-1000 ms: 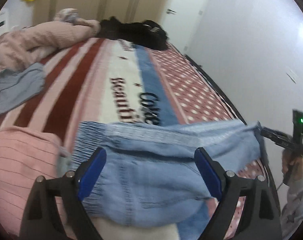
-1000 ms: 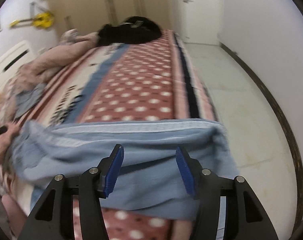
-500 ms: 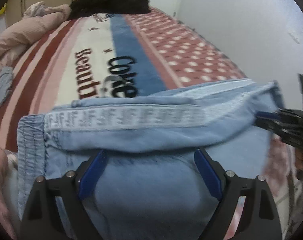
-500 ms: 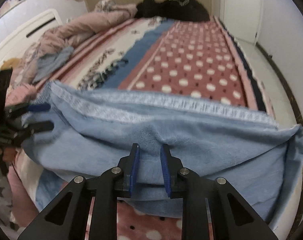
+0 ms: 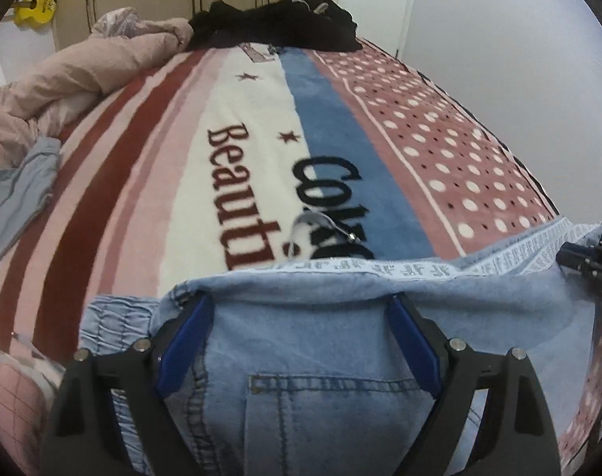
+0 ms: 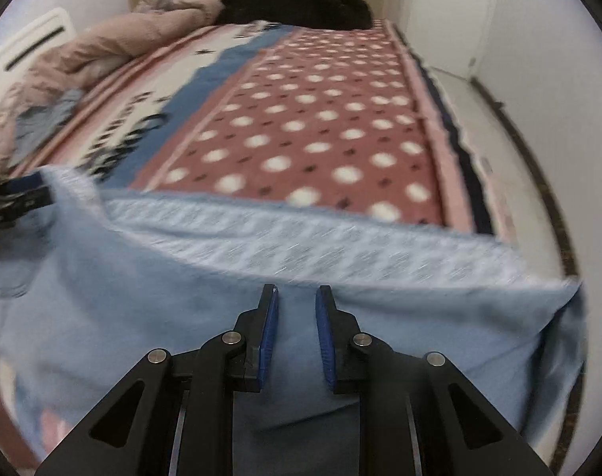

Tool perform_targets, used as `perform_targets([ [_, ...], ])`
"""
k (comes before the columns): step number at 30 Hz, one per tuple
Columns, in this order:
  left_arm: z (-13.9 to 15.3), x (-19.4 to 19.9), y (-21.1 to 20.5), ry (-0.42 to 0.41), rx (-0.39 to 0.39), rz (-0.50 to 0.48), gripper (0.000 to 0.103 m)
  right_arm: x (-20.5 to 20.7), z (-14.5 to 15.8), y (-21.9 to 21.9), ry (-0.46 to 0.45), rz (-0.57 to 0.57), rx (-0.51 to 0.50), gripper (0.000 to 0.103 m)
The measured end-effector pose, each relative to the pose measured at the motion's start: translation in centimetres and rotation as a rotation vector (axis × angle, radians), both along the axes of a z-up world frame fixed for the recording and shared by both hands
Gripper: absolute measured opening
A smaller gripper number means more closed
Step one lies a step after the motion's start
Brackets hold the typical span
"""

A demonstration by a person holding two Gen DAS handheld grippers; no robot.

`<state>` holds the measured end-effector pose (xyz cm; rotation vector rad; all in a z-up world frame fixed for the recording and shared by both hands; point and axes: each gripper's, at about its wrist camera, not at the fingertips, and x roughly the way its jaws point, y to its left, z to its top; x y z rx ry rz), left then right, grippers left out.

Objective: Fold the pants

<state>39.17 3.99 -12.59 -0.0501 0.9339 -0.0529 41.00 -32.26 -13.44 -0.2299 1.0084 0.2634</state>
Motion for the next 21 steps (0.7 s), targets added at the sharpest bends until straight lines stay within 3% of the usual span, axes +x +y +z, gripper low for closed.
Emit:
perform_targets([
  [4,0.8,-0.8,1.0,-0.046,-0.034,0.033,0.088,0.7,1.7,-2.0,-0.039,-0.056,0.016,0.015],
  [7,1.9,-1.8,1.4,-0.094,0.048,0.087,0.088,-0.5,3.4,-4.0,-0.068,-0.074,0.017,0.018],
  [8,2.2,-2.3,1.5,-0.088,0.055,0.075,0.088,-1.2,4.0,-5.0,-0.076,-0.083,0.014,0.022],
  [11,3.2,-4.4,1.8,-0.079,-0.059,0.0,0.088,-3.6,5.5,-7.8,-0.102,-0.114,0.021,0.045],
  [13,4.0,-6.3,1.3,-0.106,-0.063,-0.01,0.088,-5.3,5.9,-9.6,-0.113,-0.138,0.022,0.05],
  [17,5.4,-9.4,-0.5,-0.157,-0.055,-0.056,0.088,-8.6,4.6,-12.4,-0.08,-0.147,0.014,0.068],
  [21,6.0,-11.7,-2.8,-0.182,-0.061,-0.099,0.088,-10.2,1.5,-13.7,-0.004,-0.169,0.026,0.069],
])
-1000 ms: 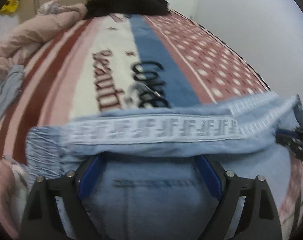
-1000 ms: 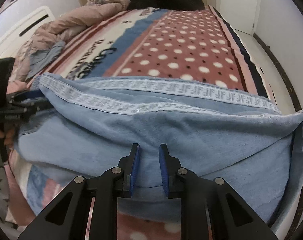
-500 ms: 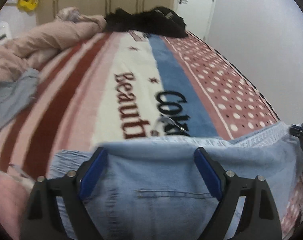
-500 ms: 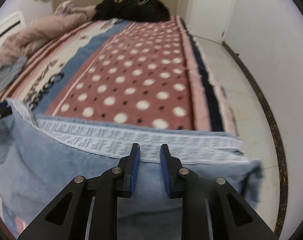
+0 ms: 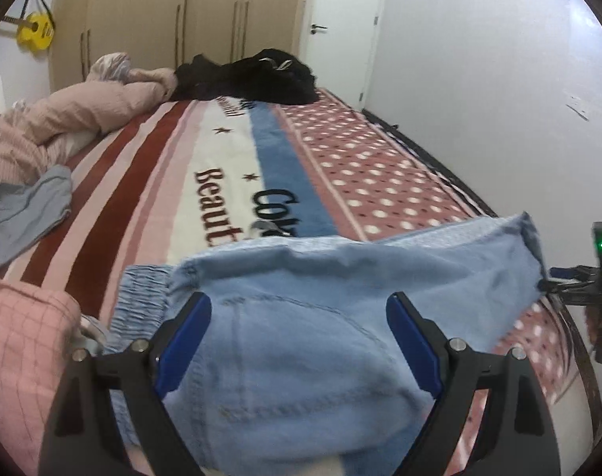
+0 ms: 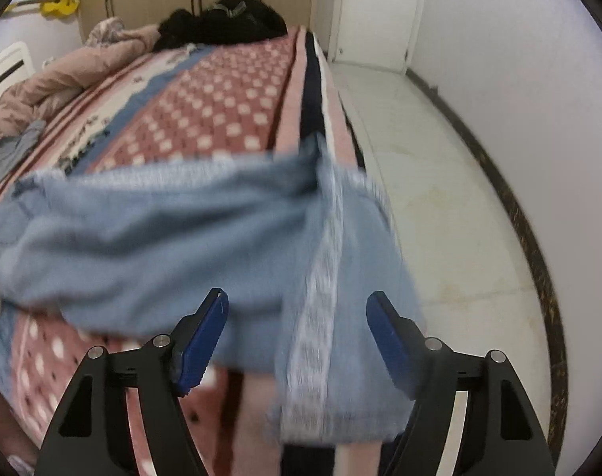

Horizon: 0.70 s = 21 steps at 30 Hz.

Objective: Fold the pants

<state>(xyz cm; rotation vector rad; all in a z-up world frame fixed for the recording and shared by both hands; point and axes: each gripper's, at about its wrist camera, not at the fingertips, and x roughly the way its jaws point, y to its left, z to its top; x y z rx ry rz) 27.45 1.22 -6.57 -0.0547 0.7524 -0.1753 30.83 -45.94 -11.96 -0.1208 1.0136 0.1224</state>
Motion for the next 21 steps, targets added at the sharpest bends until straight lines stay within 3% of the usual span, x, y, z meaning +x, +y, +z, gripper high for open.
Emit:
perform_targets([
  [2,0.2,-0.6,-0.8,-0.002,0.008,-0.009,0.088,-0.4,-1.2,-0.5,0.018,-0.025,-0.012,0.066],
  [4,0.3,-1.0,-1.5,-0.008,0.021,-0.009,0.088,-0.6,-1.6,-1.5,0.006,-0.058,-0.001,0.055],
  [6,0.1,-0.9,-1.8,-0.009,0.034,-0.003,0.088,-0.6,-1.0,-2.4,-0.016,-0.074,0.004,0.015],
  [7,0.0,-0.8,-1.9,-0.006,0.04,0.003,0.088,-0.6,-0.6,-2.8,-0.027,-0.086,-0.009,0.008],
  [9,-0.2,-0.6,-2.1,0.001,0.04,0.008,0.088,-0.6,0.5,-3.4,-0.065,-0.098,-0.068,0.003],
  [14,-1.1,0.4,-2.3,0.012,0.051,0.028,0.088,0.6,5.0,-7.5,-0.142,-0.159,-0.127,0.002],
  [17,-1.8,1.4,-2.3,0.021,0.06,0.052,0.088,2.8,6.6,-10.1,-0.12,-0.191,-0.126,0.003],
  [21,-2.8,2.8,-1.7,0.031,0.081,0.093,0.088,6.3,6.2,-12.2,-0.073,-0.215,-0.142,0.003],
])
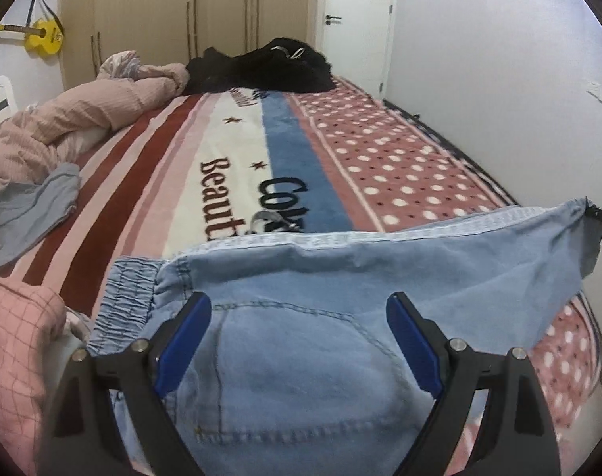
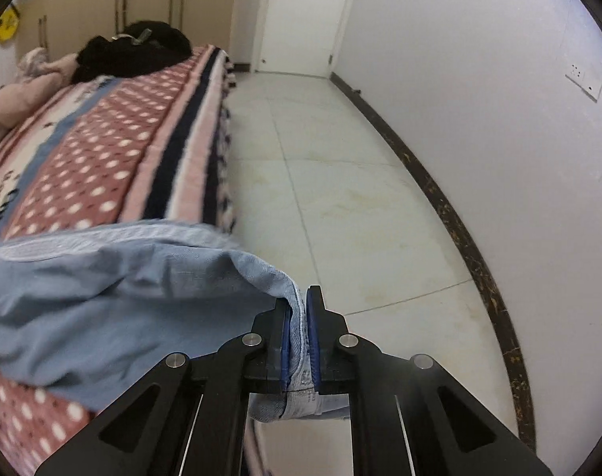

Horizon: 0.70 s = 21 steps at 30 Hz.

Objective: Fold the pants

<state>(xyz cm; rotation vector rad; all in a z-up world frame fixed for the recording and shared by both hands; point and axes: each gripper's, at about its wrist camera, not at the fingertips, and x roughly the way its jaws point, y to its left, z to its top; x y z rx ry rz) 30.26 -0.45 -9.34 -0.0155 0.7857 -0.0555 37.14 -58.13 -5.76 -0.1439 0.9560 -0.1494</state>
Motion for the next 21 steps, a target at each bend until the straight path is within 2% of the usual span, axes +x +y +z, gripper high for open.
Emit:
perform_targets([
  [4,-1.6,2.1,1.2,0.02,0.037,0.055,0.088,3.9,-2.3,-0.4,0.067,-0.025,0.033,0.003],
  [8,-2.8,3.7,2.4,0.035,0.047,0.095,0.088,7.2,-6.0,0.0,0.137,-0.046,0.011,0.003],
  [13,-3.9,4.7,3.2,0.031,0.112,0.129,0.088,8.7,-9.3,0.1,0.16,-0.072,-0.009,0.003],
  [18,-3.9,4.5,4.0,0.038,0.075,0.137,0.088,9.2,-11.3,0.9,0.19,-0.082,-0.018,0.004],
  [19,-3.6,4.3,4.0,0.033,0.074,0.135,0.088,9.2,-11.2,1.0,0.193,-0.085,-0.029,0.006],
  [20,-2.9,3.7,4.0,0.021,0.069,0.122,0.088,8.9,-10.8,1.1,0.189,-0.092,-0.047,0.012],
  [21,-2.5,3.3,3.9,0.014,0.063,0.111,0.088,8.7,-10.4,1.3,0.182,-0.097,-0.06,0.023],
])
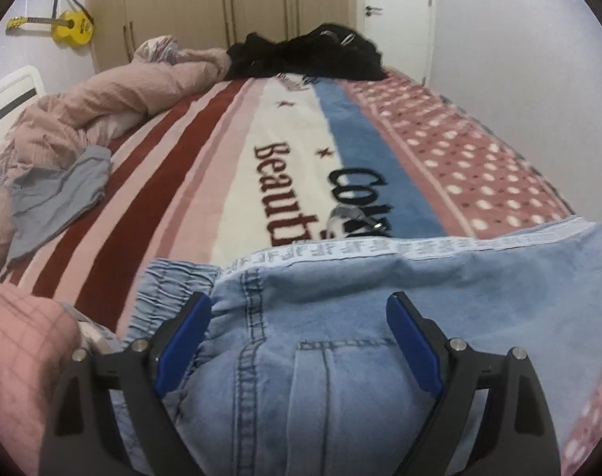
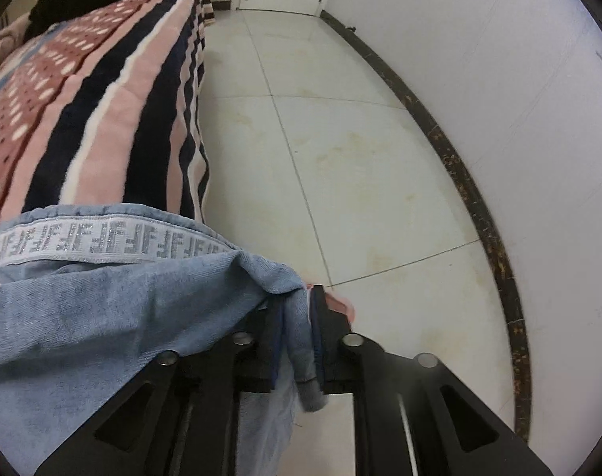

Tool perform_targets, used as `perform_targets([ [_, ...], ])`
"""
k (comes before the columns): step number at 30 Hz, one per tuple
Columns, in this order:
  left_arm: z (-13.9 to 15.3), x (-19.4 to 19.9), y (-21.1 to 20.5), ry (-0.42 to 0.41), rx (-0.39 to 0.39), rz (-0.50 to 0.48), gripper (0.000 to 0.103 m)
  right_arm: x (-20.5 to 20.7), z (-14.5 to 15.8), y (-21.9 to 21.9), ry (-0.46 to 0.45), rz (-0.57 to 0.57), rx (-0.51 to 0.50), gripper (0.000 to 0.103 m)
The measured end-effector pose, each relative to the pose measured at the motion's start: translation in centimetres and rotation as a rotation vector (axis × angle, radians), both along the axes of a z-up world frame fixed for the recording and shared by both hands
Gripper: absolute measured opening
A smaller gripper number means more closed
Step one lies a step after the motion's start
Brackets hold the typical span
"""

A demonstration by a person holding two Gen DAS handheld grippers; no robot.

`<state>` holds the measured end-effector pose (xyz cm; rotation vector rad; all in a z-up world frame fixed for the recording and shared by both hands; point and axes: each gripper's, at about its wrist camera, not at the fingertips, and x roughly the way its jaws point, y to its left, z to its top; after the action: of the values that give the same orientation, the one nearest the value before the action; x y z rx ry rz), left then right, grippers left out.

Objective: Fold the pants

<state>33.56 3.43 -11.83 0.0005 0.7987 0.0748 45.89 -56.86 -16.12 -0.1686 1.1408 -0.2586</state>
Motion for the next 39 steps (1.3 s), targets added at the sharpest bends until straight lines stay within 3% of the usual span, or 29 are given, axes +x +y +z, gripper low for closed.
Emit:
perform_targets([
  [3,1.6,-1.4,-0.3,-0.015,-0.027,-0.046,0.089,-1.7,3.2,1.0,-0.077,0.025,-0.03,0.046],
  [6,3.0,-3.5,-0.5,-0.037,-0.071,-0.071,0.089,-3.8,6.5,4.1,-0.159,0.114,-0.026,0.046],
  [9,4.0,-5.9,-0.4,-0.062,-0.115,-0.085,0.089,-6.2,8.7,8.6,-0.214,0.258,0.099,0.046],
  [12,4.6,-8.1,0.1,-0.075,-0.128,-0.068,0.089,-7.8,8.6,14.1,-0.185,0.434,0.264,0.041],
  [13,4.6,-8.9,0.4,-0.077,-0.137,-0.061,0.089,-8.0,8.2,15.5,-0.173,0.475,0.303,0.035],
  [14,4.6,-9.8,0.8,-0.075,-0.151,-0.052,0.09,-8.4,7.6,17.1,-0.156,0.512,0.337,0.02],
  [15,4.4,-10.6,1.3,-0.066,-0.169,-0.043,0.09,-8.5,6.7,18.9,-0.132,0.535,0.367,0.015],
  [20,2.2,-13.6,3.3,-0.02,-0.246,0.0,0.093,-5.7,2.6,21.6,-0.092,0.488,0.32,0.015],
  [24,1.2,-15.1,2.8,-0.031,-0.222,-0.038,0.093,-2.6,1.0,20.6,-0.106,0.364,0.392,0.013],
  [27,0.7,-14.9,2.4,-0.01,-0.228,-0.032,0.093,-2.2,1.5,20.7,-0.155,0.356,0.332,0.012],
  [29,0.1,-15.1,2.7,0.013,-0.338,-0.019,0.094,-2.0,1.5,21.3,-0.178,0.353,0.237,0.014],
  [32,-0.9,-15.1,2.7,0.051,-0.47,-0.016,0.095,-2.4,2.2,20.8,-0.18,0.346,0.273,0.017],
  [35,-1.5,-14.8,2.2,0.061,-0.458,-0.008,0.095,-4.1,3.4,19.8,-0.192,0.353,0.331,0.031],
  [39,-2.2,-13.8,3.0,0.037,-0.522,0.048,0.095,-7.6,5.2,19.0,-0.216,0.384,0.349,0.032],
])
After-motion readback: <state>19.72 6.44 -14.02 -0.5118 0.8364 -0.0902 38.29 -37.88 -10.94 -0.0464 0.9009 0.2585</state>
